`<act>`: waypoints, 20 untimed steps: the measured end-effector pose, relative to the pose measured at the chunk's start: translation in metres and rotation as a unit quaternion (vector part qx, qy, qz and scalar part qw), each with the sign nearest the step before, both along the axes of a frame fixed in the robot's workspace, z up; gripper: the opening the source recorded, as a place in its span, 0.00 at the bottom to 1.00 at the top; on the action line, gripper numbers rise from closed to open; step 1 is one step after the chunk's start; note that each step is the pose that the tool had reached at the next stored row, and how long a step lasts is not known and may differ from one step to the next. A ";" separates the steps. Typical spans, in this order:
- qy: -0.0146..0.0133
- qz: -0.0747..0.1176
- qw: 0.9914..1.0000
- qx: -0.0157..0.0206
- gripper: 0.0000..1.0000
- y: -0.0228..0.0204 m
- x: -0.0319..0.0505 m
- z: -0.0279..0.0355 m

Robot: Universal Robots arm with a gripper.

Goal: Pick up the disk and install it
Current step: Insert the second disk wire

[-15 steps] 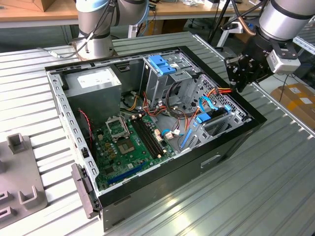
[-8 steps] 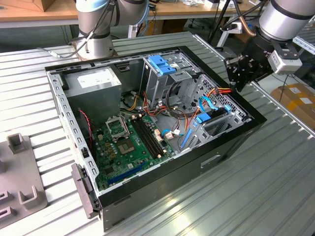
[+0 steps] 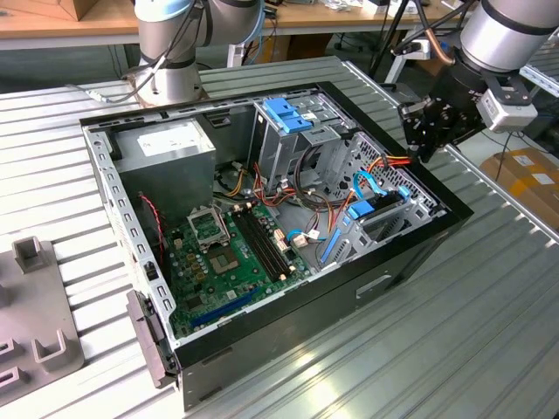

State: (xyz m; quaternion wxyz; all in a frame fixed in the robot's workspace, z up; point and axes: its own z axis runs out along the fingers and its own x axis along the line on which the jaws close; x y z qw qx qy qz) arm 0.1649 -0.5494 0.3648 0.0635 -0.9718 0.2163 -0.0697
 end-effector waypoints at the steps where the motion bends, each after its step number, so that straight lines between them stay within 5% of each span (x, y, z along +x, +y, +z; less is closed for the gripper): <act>1: 0.000 0.000 1.000 0.000 0.28 0.0000 0.0000 0.0000; 5: 0.000 0.000 1.000 0.000 0.16 -0.0001 0.0000 0.0000; 20: 0.000 0.000 1.000 0.000 0.16 -0.0001 0.0000 0.0081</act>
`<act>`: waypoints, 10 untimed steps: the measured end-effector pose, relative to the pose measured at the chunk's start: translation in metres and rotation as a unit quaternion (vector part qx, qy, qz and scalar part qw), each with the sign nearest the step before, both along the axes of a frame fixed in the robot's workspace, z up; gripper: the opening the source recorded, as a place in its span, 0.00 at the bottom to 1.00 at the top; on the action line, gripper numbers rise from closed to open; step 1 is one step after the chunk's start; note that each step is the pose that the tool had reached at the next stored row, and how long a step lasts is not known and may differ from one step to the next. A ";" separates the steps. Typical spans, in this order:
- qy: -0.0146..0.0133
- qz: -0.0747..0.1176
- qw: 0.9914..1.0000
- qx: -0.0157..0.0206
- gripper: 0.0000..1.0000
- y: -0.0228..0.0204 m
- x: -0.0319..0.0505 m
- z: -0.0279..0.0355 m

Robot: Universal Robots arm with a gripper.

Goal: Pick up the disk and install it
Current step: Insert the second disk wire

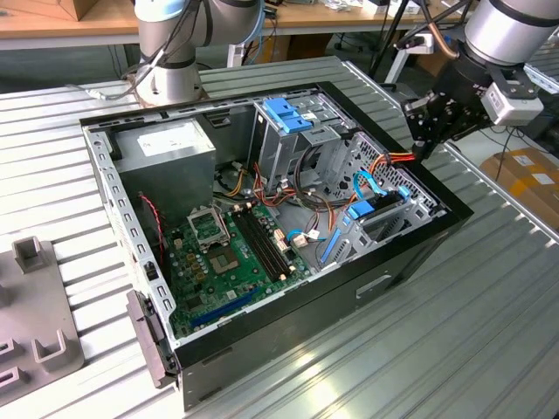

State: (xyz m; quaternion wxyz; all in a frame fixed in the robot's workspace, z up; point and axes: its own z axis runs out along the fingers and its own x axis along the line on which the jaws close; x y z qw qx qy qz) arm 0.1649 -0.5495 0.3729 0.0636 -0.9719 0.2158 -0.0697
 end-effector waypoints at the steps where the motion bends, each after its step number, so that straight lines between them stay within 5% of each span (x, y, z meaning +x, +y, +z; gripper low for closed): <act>1: 0.000 0.000 1.000 0.000 0.16 0.0000 0.0000 0.0014; 7: 0.000 0.000 1.000 0.000 0.16 0.0000 -0.0044 0.0023; 10: -0.001 0.000 1.000 -0.001 0.16 0.0000 -0.0190 0.0023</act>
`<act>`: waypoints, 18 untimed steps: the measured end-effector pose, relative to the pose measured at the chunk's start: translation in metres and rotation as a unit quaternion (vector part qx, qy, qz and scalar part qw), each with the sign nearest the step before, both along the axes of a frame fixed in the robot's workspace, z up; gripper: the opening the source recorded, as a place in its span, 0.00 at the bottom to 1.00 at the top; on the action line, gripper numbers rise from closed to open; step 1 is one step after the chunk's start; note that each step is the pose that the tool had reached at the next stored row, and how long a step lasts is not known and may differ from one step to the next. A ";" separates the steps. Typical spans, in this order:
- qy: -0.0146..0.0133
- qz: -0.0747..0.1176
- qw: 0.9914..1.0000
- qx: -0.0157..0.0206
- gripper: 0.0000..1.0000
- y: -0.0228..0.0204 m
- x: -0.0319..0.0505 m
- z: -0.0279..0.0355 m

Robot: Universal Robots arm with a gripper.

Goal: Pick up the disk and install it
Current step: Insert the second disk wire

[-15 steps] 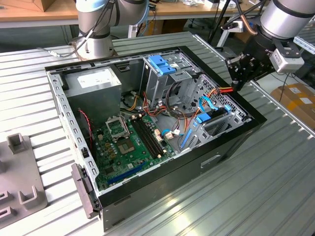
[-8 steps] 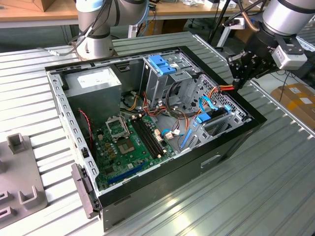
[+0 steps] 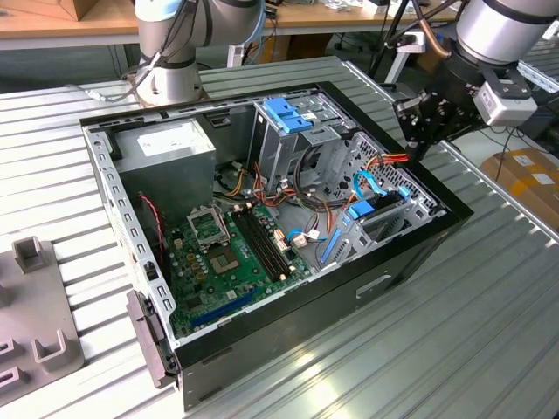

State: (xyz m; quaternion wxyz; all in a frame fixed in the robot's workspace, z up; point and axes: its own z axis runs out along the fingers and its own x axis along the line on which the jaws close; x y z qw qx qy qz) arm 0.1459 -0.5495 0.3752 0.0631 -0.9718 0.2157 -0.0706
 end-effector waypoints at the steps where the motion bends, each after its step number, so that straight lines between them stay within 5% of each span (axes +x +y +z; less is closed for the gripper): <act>1: 0.000 0.000 1.000 0.000 0.16 0.0000 -0.0053 0.0000; 4: 0.000 0.000 1.000 0.000 0.16 -0.0001 -0.0132 -0.0002; 8: 0.000 -0.004 1.000 0.000 0.16 0.0001 -0.0133 -0.0003; 12: 0.000 -0.051 0.999 0.000 0.16 0.0000 -0.0133 -0.0004; 15: 0.000 -0.084 0.996 0.000 0.16 0.0000 -0.0133 -0.0007; 18: 0.000 -0.125 0.992 0.000 0.16 0.0000 -0.0133 -0.0012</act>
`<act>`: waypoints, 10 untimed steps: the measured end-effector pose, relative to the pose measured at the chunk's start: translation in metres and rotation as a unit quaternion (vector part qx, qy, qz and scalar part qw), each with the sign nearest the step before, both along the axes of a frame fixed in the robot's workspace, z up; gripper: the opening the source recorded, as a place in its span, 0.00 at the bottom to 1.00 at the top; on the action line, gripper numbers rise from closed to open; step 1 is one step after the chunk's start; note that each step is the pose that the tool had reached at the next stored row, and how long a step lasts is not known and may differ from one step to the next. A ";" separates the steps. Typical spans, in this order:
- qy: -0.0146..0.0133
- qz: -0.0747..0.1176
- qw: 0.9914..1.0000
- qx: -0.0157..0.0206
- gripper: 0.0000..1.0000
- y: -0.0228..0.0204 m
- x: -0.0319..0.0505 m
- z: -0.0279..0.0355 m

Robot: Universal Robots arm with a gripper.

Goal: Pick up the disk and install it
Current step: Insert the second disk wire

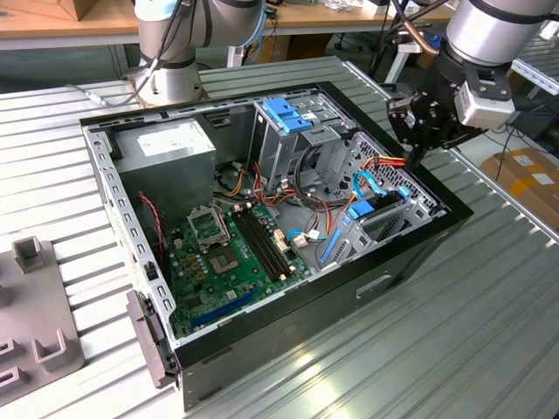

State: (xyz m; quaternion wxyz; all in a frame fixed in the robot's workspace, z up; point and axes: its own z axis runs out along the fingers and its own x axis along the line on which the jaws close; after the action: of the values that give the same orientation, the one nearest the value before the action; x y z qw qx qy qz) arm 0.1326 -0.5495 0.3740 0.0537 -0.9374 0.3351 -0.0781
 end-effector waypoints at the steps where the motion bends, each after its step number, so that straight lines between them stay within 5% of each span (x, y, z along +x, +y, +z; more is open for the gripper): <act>1: 0.000 -0.009 1.000 0.000 0.16 0.0000 0.0000 -0.0001; 5: 0.000 -0.057 0.998 0.000 0.16 0.0000 0.0000 -0.0007; 10: 0.000 -0.062 0.998 0.000 0.16 0.0001 -0.0014 -0.0007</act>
State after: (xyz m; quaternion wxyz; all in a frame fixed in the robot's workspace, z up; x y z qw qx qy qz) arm 0.1311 -0.5494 0.3733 0.0488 -0.9150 0.3921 -0.0813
